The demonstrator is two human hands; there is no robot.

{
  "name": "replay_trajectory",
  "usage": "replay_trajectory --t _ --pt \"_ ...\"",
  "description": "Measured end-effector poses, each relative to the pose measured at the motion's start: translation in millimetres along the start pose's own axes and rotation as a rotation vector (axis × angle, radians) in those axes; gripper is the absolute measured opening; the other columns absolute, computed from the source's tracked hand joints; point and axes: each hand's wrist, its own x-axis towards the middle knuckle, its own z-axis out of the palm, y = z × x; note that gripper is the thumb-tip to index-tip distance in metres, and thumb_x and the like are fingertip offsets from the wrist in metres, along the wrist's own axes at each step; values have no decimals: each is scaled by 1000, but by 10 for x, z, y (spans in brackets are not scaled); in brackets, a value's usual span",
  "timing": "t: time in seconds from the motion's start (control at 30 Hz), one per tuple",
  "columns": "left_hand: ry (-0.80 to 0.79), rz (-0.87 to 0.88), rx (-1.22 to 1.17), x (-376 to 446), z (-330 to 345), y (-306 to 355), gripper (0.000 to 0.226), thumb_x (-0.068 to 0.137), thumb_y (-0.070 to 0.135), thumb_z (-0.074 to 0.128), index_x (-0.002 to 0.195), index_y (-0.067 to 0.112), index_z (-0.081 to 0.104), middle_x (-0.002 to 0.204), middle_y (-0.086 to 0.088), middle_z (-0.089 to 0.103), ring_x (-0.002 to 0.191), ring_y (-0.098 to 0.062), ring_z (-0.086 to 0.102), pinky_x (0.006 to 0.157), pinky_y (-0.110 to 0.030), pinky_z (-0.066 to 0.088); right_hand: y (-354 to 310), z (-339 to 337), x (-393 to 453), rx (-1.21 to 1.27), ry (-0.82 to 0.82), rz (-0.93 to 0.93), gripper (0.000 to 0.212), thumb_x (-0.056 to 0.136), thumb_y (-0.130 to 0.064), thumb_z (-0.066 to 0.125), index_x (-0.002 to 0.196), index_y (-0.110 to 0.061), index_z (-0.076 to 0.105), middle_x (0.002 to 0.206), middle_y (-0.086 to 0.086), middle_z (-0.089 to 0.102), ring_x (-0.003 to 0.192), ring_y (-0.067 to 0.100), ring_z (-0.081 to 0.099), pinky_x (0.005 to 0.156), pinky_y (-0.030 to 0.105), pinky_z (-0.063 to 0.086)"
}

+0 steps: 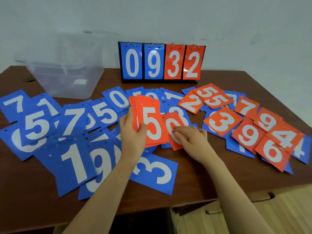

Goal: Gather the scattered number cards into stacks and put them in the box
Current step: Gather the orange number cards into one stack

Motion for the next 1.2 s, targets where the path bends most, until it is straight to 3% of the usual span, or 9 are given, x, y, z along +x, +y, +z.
replay_trajectory --t 0.17,0.3,0.47,0.57,0.63,0.8,0.97,1.07,1.2 --pt "38 19 48 0 -37 -33 57 94 17 50 144 26 25 131 1 37 106 -4 44 57 -4 41 -90 64 88 51 232 181 42 90 -47 54 126 -25 55 130 -5 51 123 15 43 104 41 25" --pt "33 16 21 -18 -80 -47 56 94 20 50 144 29 25 133 1 37 109 -6 44 64 -7 43 -128 119 156 -29 138 445 73 75 -61 64 134 -23 45 139 2 35 131 24 29 108 44 23" --pt "33 58 22 -29 -175 -69 56 95 19 50 144 27 25 132 1 38 107 -5 46 65 -7 46 -214 157 251 68 170 565 66 73 -48 75 124 -20 45 132 3 42 130 25 33 108 45 23" --pt "35 77 41 -57 -263 -60 56 95 18 49 145 26 25 134 -2 37 114 -10 46 76 -19 50 -260 150 218 194 300 469 42 83 -26 69 116 -18 45 122 1 53 121 22 46 107 42 32" --pt "44 106 58 -78 -328 -53 56 95 17 48 145 25 25 131 -2 37 113 -10 45 75 -16 48 -318 127 125 381 426 369 29 90 -18 61 116 -17 47 120 1 56 114 19 54 92 32 48" --pt "53 137 27 -145 -438 -49 55 95 17 47 145 26 24 126 6 35 115 -11 46 79 -19 49 -557 33 -66 618 669 235 29 93 -21 56 122 -18 50 117 -6 56 101 3 57 62 3 47" --pt "-42 85 -34 -201 -400 33 55 96 22 46 145 31 23 132 2 37 112 -12 51 76 -20 52 -805 123 -127 767 684 190 22 92 -22 59 112 -27 50 100 -22 55 94 0 59 65 9 50" --pt "-101 40 -94 -240 -311 118 54 95 23 48 144 33 25 133 6 37 101 -5 54 62 -12 52 -835 159 -81 769 665 207 22 91 -20 59 108 -30 49 96 -23 54 91 0 58 64 9 48" --pt "-131 -1 -115 -219 -118 207 59 93 24 53 144 31 25 134 6 37 100 -5 52 60 -10 51 -710 149 53 748 633 201 20 89 -19 61 106 -27 53 97 -16 56 90 5 58 69 15 48"
